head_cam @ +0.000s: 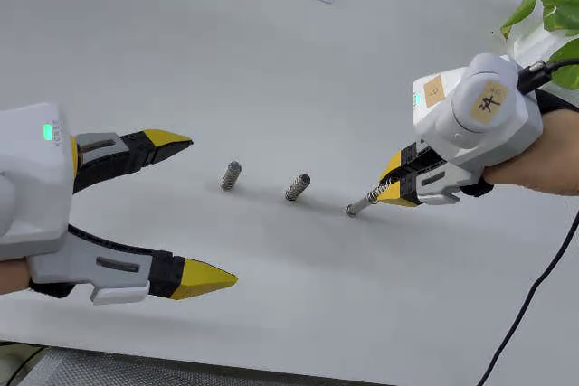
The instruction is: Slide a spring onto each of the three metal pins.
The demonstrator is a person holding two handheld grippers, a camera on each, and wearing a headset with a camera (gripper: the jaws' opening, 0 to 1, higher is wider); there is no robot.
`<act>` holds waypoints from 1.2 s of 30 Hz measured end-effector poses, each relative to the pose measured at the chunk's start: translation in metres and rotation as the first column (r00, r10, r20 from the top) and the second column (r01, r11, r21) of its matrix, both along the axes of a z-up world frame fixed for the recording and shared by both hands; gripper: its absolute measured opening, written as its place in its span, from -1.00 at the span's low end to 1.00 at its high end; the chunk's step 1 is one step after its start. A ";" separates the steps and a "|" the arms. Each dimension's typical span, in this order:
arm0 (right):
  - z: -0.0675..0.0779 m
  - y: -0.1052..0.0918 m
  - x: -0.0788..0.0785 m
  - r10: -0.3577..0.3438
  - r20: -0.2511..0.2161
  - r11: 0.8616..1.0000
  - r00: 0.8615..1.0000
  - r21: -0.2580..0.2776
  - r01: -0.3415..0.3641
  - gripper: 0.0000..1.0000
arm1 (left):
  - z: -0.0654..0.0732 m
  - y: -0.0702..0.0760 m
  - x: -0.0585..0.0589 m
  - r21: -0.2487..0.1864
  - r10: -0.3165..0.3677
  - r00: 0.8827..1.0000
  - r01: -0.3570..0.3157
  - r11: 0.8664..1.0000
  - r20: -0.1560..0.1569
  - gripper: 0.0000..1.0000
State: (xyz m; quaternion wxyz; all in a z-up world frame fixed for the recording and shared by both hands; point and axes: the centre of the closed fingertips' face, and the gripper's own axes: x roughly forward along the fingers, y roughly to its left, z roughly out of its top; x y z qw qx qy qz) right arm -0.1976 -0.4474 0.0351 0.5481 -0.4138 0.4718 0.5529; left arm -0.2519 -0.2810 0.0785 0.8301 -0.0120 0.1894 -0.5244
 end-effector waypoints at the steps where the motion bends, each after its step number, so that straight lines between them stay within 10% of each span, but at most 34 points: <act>1: -0.001 0.000 0.000 0.001 0.000 1.000 1.000 0.000 -0.001 -0.86 | 0.000 0.000 0.000 0.000 -0.001 1.000 0.001 1.000 0.000 0.75; 36: -0.043 0.004 0.002 -0.009 0.005 1.000 1.000 0.015 0.009 -0.85 | -0.003 0.003 0.001 0.009 0.005 1.000 -0.005 1.000 -0.008 0.74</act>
